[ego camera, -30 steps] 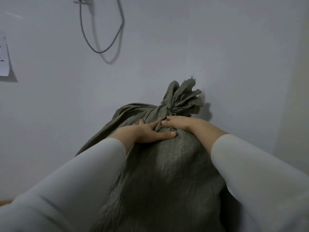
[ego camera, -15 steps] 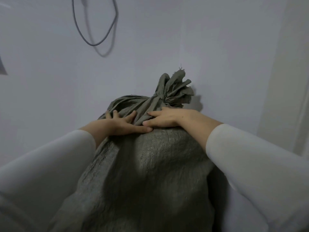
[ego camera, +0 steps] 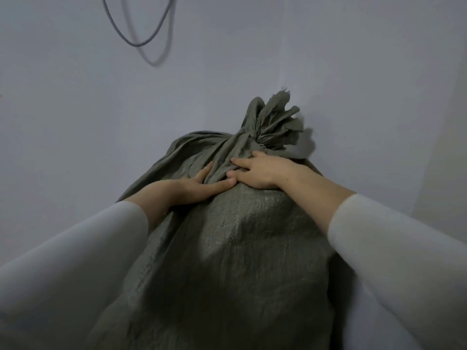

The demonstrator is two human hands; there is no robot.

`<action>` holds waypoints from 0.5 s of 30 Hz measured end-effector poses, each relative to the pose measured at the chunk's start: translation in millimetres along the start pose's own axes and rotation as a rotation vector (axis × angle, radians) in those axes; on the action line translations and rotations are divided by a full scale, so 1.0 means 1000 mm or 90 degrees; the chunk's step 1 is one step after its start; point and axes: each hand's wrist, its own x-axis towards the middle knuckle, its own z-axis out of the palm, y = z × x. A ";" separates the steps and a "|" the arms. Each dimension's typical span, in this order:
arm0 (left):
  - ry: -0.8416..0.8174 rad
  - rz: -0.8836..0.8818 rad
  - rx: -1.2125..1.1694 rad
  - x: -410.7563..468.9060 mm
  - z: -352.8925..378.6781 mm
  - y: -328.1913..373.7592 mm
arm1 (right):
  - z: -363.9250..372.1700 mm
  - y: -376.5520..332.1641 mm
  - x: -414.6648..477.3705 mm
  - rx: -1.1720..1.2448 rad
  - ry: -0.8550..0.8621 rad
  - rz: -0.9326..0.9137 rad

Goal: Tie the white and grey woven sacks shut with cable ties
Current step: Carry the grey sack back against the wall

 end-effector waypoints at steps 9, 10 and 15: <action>0.043 -0.010 -0.014 -0.002 0.007 -0.001 | 0.003 -0.005 -0.001 -0.021 0.021 0.010; 0.054 -0.008 -0.031 -0.004 0.009 -0.002 | 0.002 -0.005 -0.001 -0.026 0.028 0.013; 0.082 0.006 -0.054 -0.012 0.011 0.002 | 0.000 -0.009 -0.006 -0.027 0.036 0.027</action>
